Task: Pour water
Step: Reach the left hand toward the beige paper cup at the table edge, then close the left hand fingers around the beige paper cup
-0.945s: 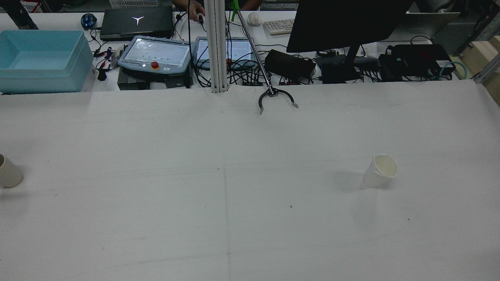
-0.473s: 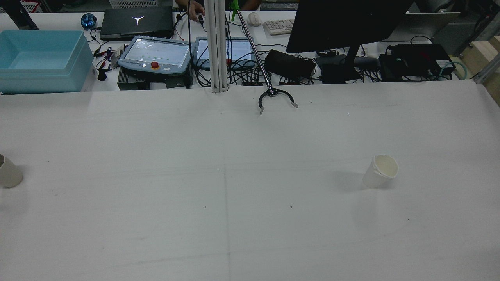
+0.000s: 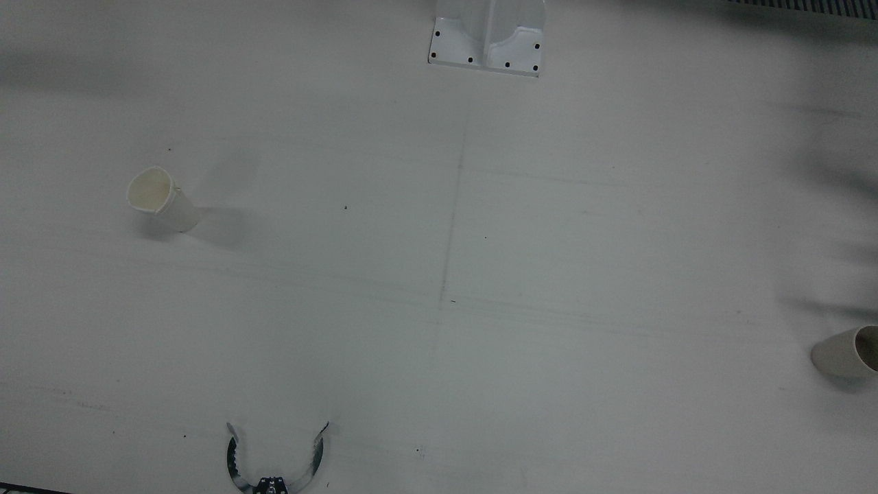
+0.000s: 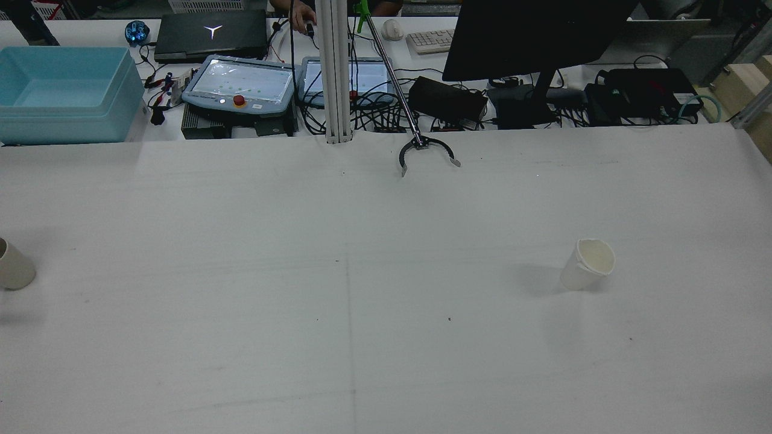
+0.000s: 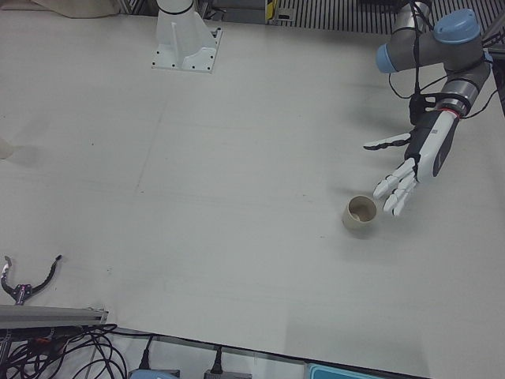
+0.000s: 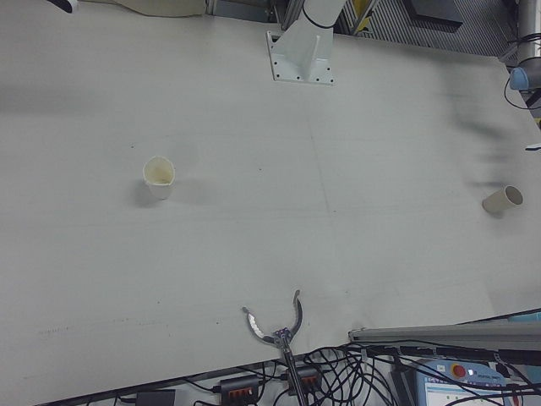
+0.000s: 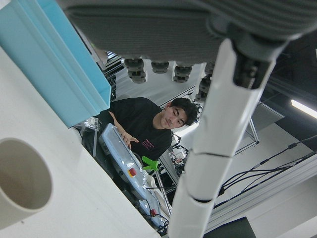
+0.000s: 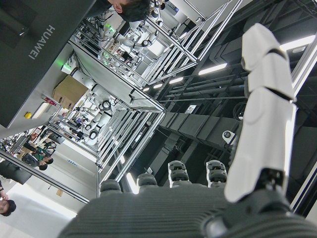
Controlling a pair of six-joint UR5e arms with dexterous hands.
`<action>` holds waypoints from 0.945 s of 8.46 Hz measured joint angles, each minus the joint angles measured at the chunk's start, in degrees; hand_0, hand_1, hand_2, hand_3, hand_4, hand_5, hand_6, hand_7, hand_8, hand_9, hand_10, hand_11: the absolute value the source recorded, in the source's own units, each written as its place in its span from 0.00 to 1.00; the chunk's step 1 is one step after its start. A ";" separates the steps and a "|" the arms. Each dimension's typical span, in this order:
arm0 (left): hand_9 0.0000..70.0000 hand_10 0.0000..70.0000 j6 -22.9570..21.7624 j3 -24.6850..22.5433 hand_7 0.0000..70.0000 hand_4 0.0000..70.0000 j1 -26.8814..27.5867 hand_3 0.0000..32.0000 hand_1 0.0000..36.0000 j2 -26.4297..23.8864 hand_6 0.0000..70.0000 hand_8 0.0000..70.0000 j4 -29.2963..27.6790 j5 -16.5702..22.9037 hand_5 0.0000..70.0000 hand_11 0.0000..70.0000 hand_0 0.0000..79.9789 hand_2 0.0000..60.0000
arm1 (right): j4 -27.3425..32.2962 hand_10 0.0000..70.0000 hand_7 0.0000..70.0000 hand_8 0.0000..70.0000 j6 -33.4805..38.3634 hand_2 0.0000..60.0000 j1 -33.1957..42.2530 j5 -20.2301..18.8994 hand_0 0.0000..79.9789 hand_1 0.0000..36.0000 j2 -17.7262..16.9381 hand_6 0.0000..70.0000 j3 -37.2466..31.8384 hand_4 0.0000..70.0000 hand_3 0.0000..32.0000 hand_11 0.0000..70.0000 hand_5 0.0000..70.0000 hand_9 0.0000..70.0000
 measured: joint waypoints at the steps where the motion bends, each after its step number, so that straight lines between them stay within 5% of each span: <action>1: 0.01 0.06 2.68 -0.25 0.08 0.34 0.00 0.00 1.00 0.45 0.05 0.04 -2.59 -1.11 0.00 0.17 1.00 0.00 | -0.03 0.00 0.10 0.04 -0.02 0.26 0.08 -0.05 0.68 0.65 0.02 0.08 0.01 0.00 0.45 0.00 0.10 0.01; 3: 0.01 0.07 0.27 3.90 0.08 0.37 0.02 0.00 1.00 1.44 0.06 0.03 -5.68 -3.30 0.00 0.18 1.00 0.00 | -0.05 0.00 0.09 0.04 0.03 0.25 0.20 -0.13 0.67 0.64 -0.25 0.07 0.07 0.00 0.45 0.00 0.10 0.01; 5: 0.00 0.04 -3.23 7.91 0.02 0.19 0.05 0.00 0.96 1.34 0.00 0.01 -5.22 -4.01 0.00 0.13 1.00 0.00 | -0.05 0.00 0.08 0.04 0.25 0.23 0.35 -0.19 0.66 0.62 -0.33 0.06 0.00 0.00 0.48 0.00 0.10 0.01; 8: 0.00 0.04 -2.81 13.37 0.02 0.20 0.23 0.00 0.89 0.50 0.00 0.01 -7.38 -6.30 0.00 0.13 1.00 0.00 | 0.03 0.00 0.09 0.05 -0.22 0.24 -0.48 -0.02 0.66 0.61 0.06 0.08 -0.95 0.00 0.45 0.00 0.10 0.03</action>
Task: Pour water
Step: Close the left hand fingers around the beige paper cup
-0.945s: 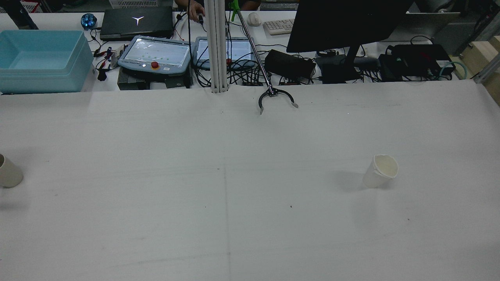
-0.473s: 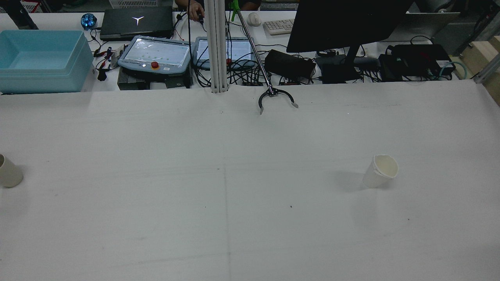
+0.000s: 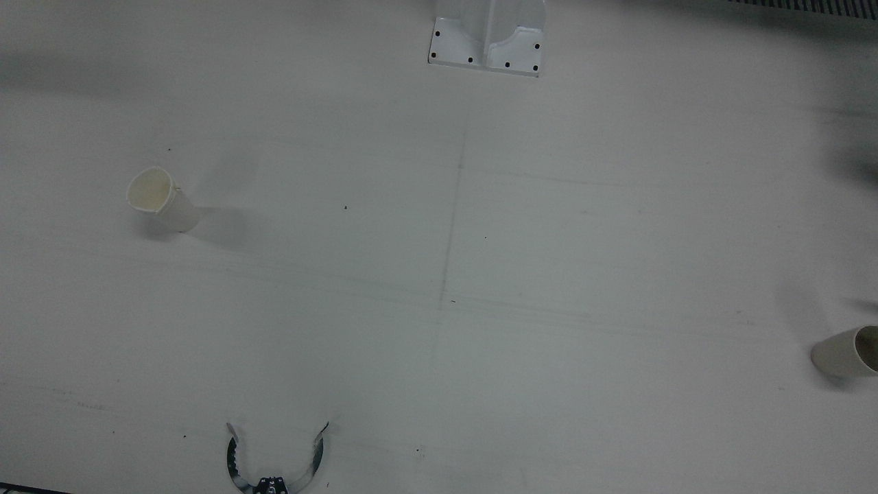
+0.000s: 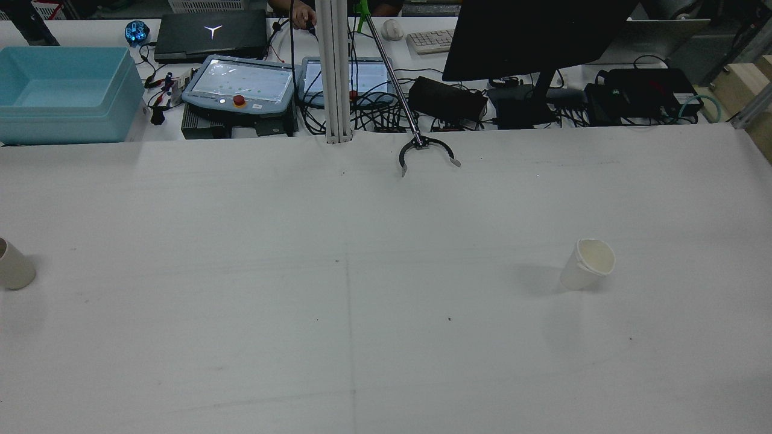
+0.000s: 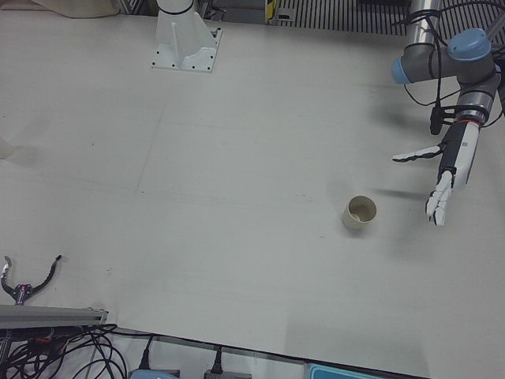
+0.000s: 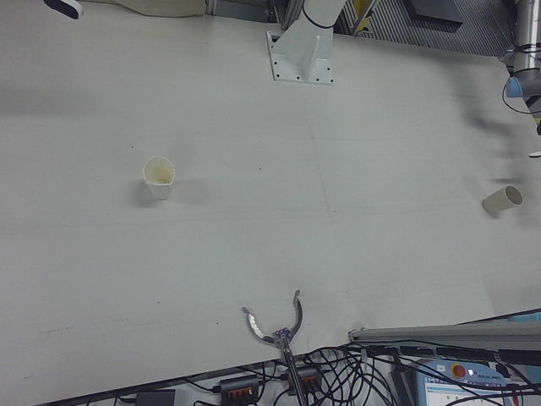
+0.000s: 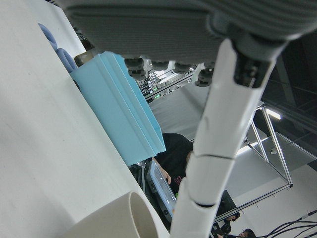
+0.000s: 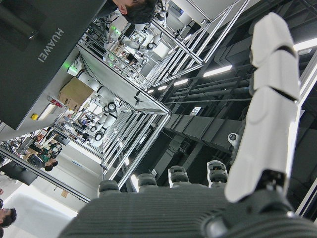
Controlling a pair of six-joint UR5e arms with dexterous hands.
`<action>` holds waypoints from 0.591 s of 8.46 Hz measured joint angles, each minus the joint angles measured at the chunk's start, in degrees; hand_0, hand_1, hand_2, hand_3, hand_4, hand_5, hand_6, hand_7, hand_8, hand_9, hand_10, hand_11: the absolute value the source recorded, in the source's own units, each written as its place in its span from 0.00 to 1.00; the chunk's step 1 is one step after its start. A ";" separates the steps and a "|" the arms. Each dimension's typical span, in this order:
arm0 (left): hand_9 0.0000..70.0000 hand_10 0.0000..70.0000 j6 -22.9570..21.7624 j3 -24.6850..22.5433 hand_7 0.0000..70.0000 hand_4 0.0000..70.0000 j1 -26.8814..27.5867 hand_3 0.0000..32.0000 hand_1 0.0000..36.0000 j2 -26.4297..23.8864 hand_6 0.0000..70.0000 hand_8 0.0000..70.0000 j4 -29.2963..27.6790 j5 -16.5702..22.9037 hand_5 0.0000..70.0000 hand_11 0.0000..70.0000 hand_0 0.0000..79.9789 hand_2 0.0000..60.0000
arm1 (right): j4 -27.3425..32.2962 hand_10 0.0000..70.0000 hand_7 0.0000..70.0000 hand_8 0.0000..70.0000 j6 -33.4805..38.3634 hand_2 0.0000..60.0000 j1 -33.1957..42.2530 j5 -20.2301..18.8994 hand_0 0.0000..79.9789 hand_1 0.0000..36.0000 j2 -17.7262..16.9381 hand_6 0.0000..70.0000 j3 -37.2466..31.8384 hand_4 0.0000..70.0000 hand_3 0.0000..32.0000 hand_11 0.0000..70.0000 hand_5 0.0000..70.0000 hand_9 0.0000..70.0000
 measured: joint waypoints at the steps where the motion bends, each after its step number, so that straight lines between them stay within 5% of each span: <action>1: 0.00 0.05 0.86 2.67 0.03 0.21 0.22 0.00 0.92 -0.85 0.00 0.02 -1.41 -0.94 0.00 0.14 1.00 0.00 | 0.05 0.00 0.09 0.05 -0.04 0.25 -0.38 0.03 0.65 0.60 0.18 0.08 -0.52 0.00 0.44 0.00 0.10 0.03; 3: 0.00 0.05 3.43 5.36 0.04 0.22 1.19 0.00 0.92 -2.83 0.01 0.02 -2.69 -1.70 0.00 0.14 1.00 0.00 | 0.17 0.00 0.06 0.04 -0.07 0.21 -1.08 0.28 0.65 0.59 0.70 0.05 -3.34 0.00 0.53 0.00 0.10 0.02; 5: 0.00 0.05 5.95 6.54 0.05 0.24 2.97 0.00 0.92 -5.03 0.02 0.02 -2.72 -1.99 0.00 0.15 1.00 0.00 | 0.25 0.00 0.05 0.05 -0.04 0.21 -1.41 0.40 0.65 0.59 0.87 0.05 -5.37 0.00 0.50 0.00 0.10 0.02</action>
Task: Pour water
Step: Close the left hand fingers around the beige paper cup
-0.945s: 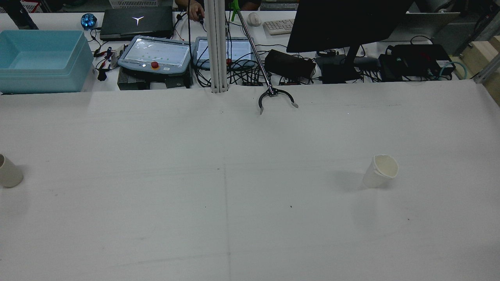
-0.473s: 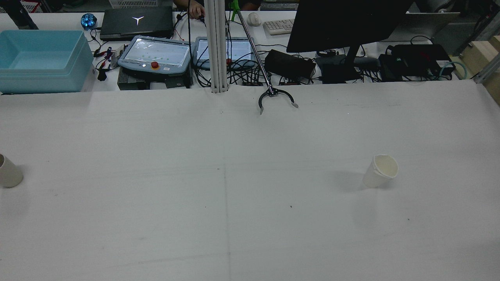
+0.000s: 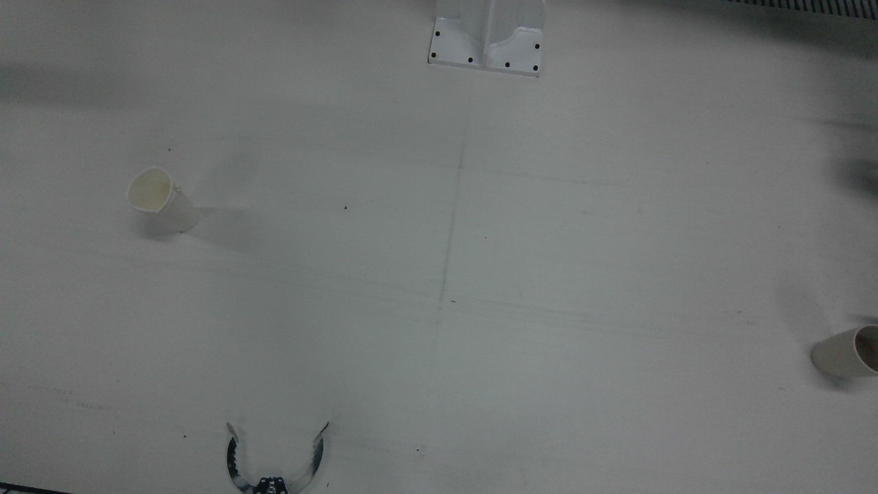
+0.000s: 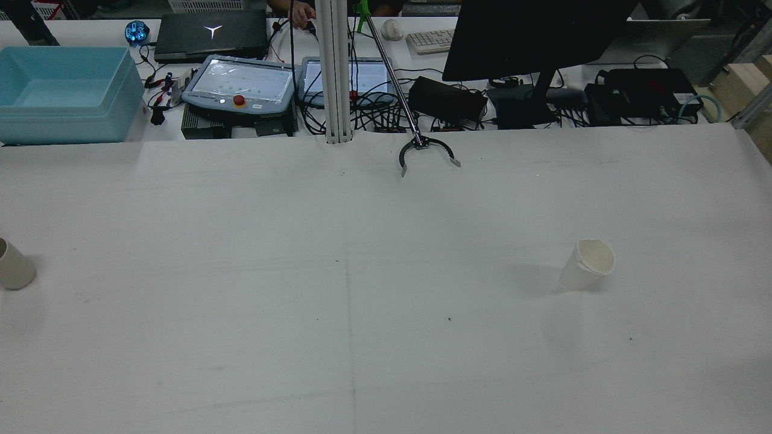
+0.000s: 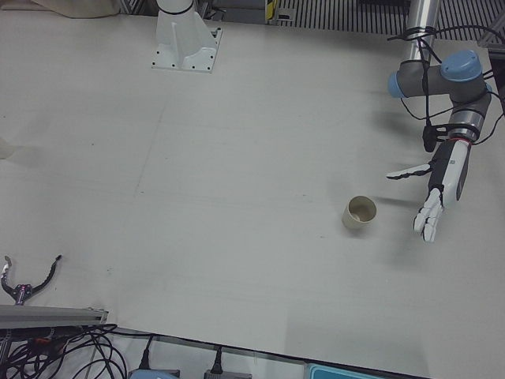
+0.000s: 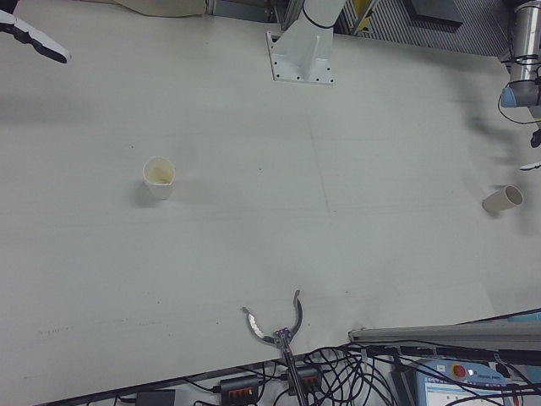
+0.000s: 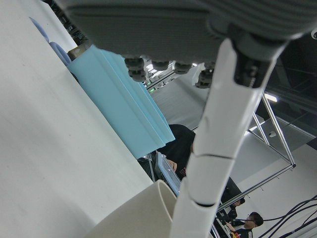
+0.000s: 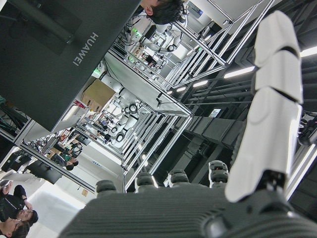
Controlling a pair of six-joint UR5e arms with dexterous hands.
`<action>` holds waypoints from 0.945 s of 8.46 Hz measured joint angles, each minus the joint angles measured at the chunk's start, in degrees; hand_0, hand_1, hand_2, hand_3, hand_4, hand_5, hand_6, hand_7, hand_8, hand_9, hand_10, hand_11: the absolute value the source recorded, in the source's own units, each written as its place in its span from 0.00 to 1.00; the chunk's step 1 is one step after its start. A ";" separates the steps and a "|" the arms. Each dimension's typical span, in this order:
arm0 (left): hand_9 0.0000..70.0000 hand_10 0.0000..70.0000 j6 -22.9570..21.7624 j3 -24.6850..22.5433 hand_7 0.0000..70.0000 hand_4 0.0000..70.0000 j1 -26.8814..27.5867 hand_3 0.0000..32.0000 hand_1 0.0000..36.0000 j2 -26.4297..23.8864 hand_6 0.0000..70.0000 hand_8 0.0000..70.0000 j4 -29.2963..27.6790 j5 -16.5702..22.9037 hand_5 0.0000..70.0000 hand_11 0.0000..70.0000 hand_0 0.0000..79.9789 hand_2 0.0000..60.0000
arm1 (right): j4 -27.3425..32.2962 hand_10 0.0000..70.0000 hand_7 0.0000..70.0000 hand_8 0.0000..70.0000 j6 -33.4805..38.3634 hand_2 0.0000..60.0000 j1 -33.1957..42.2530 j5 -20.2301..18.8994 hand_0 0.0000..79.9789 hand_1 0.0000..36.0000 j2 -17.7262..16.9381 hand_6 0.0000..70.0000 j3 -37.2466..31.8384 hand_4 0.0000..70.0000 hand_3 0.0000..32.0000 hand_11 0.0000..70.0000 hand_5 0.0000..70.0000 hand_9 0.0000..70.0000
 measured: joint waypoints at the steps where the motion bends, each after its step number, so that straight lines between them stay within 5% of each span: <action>1: 0.01 0.05 0.41 1.71 0.04 0.23 0.92 0.00 0.92 -1.63 0.01 0.02 0.03 -0.06 0.00 0.15 1.00 0.00 | 0.01 0.00 0.06 0.05 -0.02 0.21 -0.07 -0.01 0.65 0.59 0.02 0.05 -0.30 0.00 0.49 0.00 0.10 0.02; 3: 0.00 0.04 0.68 5.18 0.04 0.24 2.77 0.00 0.79 -4.39 0.01 0.01 -0.11 -0.13 0.00 0.13 1.00 0.00 | 0.02 0.00 0.06 0.05 0.03 0.22 -0.11 0.01 0.65 0.58 0.04 0.06 -0.46 0.00 0.49 0.00 0.10 0.03; 6: 0.00 0.05 0.31 7.38 0.04 0.26 5.36 0.00 0.75 -6.11 0.02 0.01 -0.21 -0.09 0.00 0.14 1.00 0.00 | 0.02 0.00 0.06 0.06 0.11 0.23 -0.19 0.03 0.65 0.58 0.08 0.06 -0.46 0.00 0.48 0.00 0.10 0.03; 7: 0.00 0.06 0.15 7.55 0.05 0.26 5.92 0.00 0.86 -6.24 0.03 0.02 -0.21 -0.05 0.00 0.16 1.00 0.00 | 0.02 0.00 0.06 0.05 0.10 0.23 -0.24 0.03 0.65 0.58 0.20 0.06 -0.47 0.00 0.47 0.00 0.10 0.03; 8: 0.00 0.06 0.05 7.65 0.05 0.26 6.29 0.00 0.88 -6.29 0.03 0.02 -0.22 -0.04 0.00 0.16 1.00 0.00 | 0.02 0.00 0.06 0.05 0.05 0.23 -0.31 0.03 0.65 0.58 0.41 0.06 -0.48 0.00 0.48 0.00 0.10 0.03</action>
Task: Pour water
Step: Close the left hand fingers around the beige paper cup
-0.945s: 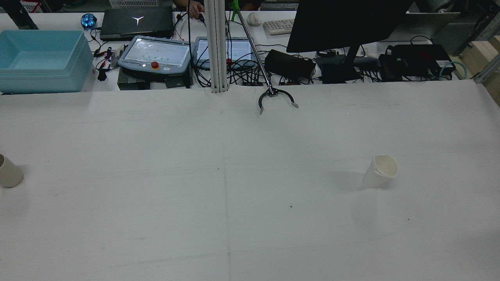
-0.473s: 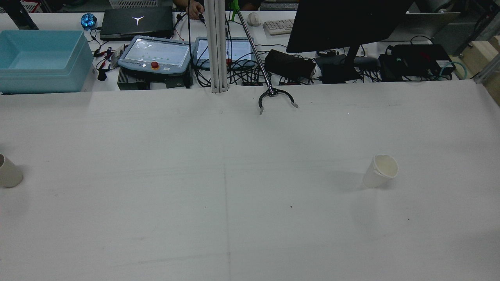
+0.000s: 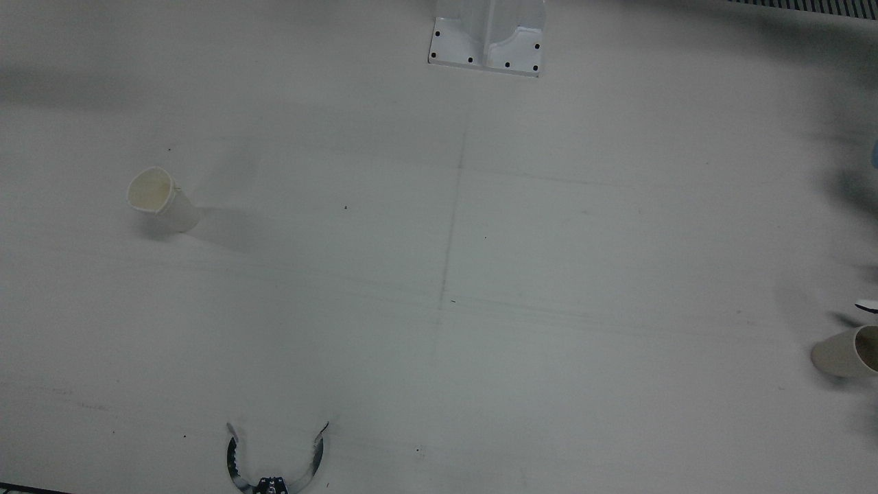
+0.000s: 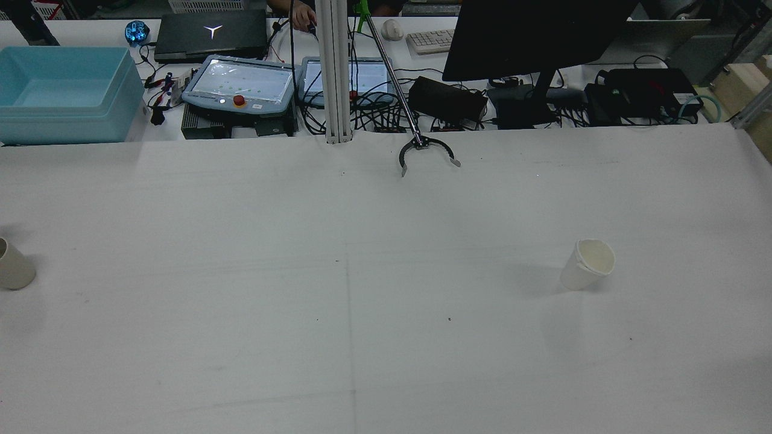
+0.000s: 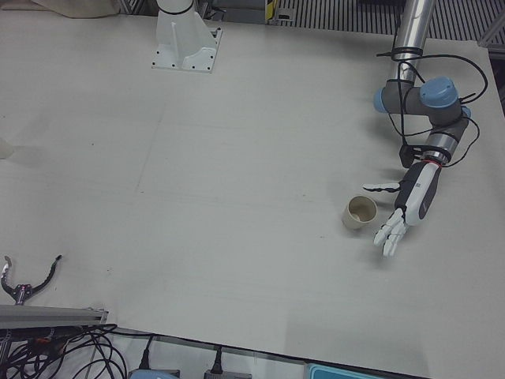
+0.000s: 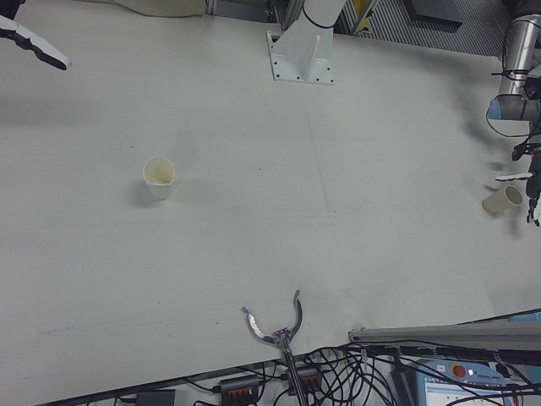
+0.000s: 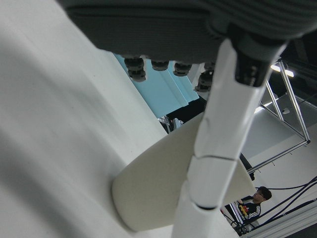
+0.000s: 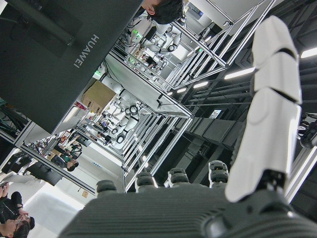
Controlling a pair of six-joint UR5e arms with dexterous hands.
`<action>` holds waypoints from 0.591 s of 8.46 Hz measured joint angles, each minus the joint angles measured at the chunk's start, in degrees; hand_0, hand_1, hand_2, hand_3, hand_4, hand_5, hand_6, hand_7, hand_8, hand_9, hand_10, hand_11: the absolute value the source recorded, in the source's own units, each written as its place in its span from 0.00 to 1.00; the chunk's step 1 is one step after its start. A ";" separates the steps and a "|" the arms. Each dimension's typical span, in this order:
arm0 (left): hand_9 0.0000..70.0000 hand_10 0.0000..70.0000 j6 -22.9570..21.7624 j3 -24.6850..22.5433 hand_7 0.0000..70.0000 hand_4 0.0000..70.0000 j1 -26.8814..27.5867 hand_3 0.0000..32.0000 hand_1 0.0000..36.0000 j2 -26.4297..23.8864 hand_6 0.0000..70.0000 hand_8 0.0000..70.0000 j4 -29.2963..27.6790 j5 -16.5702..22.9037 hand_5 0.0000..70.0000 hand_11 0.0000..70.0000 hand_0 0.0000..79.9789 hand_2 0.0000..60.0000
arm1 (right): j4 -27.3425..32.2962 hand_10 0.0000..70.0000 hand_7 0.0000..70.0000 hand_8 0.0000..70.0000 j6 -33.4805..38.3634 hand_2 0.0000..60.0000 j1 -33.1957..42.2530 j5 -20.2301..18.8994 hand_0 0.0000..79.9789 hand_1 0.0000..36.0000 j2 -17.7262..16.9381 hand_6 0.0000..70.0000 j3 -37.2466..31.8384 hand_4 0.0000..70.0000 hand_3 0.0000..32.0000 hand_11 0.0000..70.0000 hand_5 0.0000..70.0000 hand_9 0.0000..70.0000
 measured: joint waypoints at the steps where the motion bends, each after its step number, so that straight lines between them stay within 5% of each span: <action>1: 0.01 0.06 -0.07 0.03 0.06 0.27 0.31 0.00 0.87 -0.02 0.04 0.02 0.00 0.01 0.00 0.16 1.00 0.00 | 0.00 0.00 0.07 0.06 -0.11 0.23 -0.11 0.00 0.65 0.58 0.14 0.06 -0.02 0.00 0.48 0.00 0.10 0.03; 5: 0.00 0.06 -0.56 2.54 0.06 0.28 2.18 0.00 0.85 -3.58 0.04 0.02 0.31 0.01 0.00 0.16 1.00 0.00 | 0.00 0.00 0.07 0.06 0.02 0.23 -0.22 -0.03 0.64 0.57 0.24 0.06 -0.03 0.00 0.48 0.00 0.10 0.03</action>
